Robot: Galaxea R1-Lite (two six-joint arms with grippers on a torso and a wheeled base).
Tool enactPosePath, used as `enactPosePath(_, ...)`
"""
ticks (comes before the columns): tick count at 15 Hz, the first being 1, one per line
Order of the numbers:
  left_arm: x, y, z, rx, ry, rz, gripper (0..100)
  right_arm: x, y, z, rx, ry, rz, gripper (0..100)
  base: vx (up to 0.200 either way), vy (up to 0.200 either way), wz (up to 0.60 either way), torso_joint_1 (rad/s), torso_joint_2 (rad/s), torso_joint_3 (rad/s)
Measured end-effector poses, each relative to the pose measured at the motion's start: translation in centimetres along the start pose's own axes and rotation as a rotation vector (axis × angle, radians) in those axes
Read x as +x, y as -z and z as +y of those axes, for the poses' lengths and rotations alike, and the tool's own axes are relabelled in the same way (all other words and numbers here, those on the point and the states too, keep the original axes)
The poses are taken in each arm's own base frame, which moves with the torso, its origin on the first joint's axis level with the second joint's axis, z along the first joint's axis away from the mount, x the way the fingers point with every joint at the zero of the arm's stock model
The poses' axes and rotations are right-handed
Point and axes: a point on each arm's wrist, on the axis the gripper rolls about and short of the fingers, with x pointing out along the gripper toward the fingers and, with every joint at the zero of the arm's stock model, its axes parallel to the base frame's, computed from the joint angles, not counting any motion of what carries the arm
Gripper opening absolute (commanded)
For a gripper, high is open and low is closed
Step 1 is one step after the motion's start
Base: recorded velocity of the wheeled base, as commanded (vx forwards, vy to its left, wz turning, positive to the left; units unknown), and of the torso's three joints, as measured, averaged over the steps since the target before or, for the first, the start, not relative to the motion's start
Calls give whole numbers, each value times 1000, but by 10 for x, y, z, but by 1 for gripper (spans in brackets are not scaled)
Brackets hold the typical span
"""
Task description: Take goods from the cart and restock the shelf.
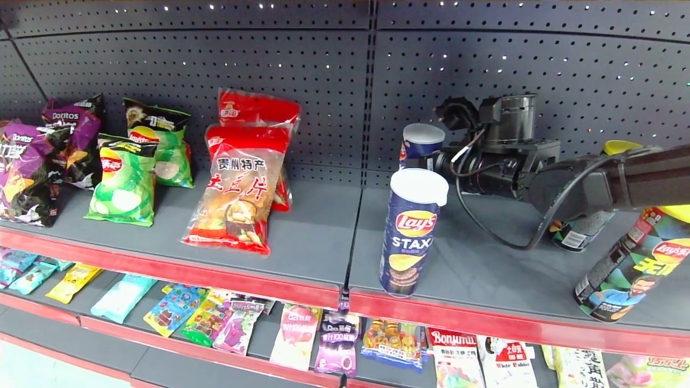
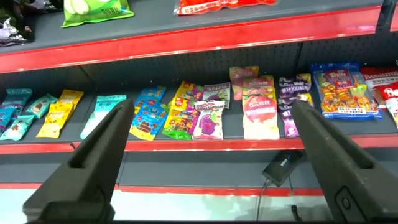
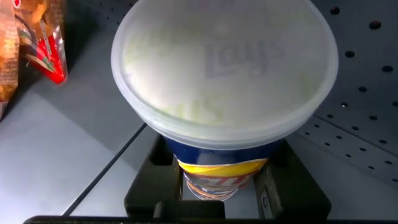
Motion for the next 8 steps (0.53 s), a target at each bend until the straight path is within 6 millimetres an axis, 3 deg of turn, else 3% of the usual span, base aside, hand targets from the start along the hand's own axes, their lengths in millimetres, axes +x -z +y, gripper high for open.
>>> enactPosePath(8, -1, -1, 0, 1, -1, -6, 100, 1, 0, 2, 0, -4, -14, 0, 0, 0, 0, 0, 0, 0)
